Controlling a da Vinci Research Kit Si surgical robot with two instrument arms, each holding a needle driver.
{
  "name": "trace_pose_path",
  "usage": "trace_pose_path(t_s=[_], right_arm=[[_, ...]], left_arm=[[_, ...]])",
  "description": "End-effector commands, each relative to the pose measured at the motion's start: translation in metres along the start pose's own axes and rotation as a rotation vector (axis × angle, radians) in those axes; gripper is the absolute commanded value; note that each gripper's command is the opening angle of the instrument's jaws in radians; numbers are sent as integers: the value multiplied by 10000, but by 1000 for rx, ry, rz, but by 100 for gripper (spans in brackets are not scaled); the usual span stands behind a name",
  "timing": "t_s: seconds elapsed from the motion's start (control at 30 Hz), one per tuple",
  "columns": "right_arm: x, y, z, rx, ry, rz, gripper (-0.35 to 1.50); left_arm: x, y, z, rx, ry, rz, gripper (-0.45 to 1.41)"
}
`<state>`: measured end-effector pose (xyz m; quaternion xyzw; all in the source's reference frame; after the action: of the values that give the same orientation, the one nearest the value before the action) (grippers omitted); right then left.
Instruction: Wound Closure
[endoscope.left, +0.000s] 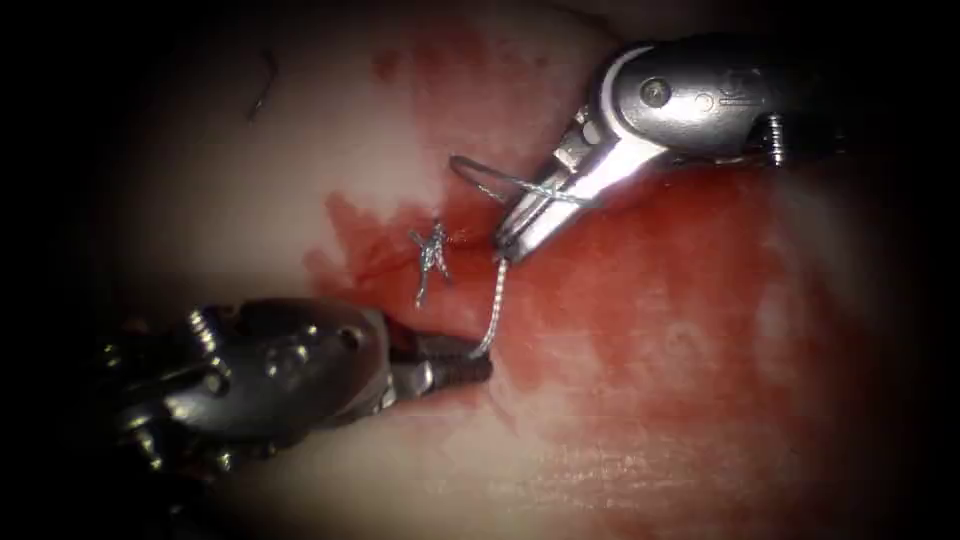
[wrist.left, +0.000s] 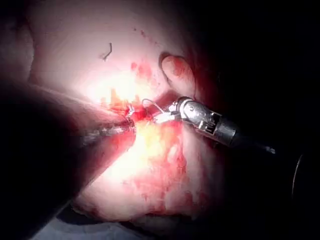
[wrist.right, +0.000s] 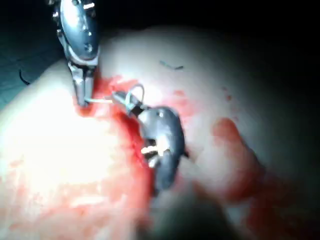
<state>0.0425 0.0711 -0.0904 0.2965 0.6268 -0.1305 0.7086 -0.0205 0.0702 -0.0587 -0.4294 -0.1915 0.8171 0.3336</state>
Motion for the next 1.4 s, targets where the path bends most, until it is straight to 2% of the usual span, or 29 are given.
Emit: trace_pose_path(t_s=[0.03, 0.3, 0.43, 0.9, 1.4], right_arm=[[-11, 11, 2, -28, -12, 11, -35], [-29, 17, -11, -104, -44, 52, -35], [-33, 21, -16, -162, -47, 77, -35], [-31, 27, -11, -236, -54, 107, -35], [-18, 31, -19, -302, -62, 149, -35]], left_arm=[[2, 2, 8, 3, -2, 4, -35], [-11, 28, 14, -5, -30, 17, -35], [-37, 58, 27, -30, -59, 45, -35], [-80, 113, 27, -59, -95, 64, -35], [-109, 168, 29, -92, -117, 74, -35]])
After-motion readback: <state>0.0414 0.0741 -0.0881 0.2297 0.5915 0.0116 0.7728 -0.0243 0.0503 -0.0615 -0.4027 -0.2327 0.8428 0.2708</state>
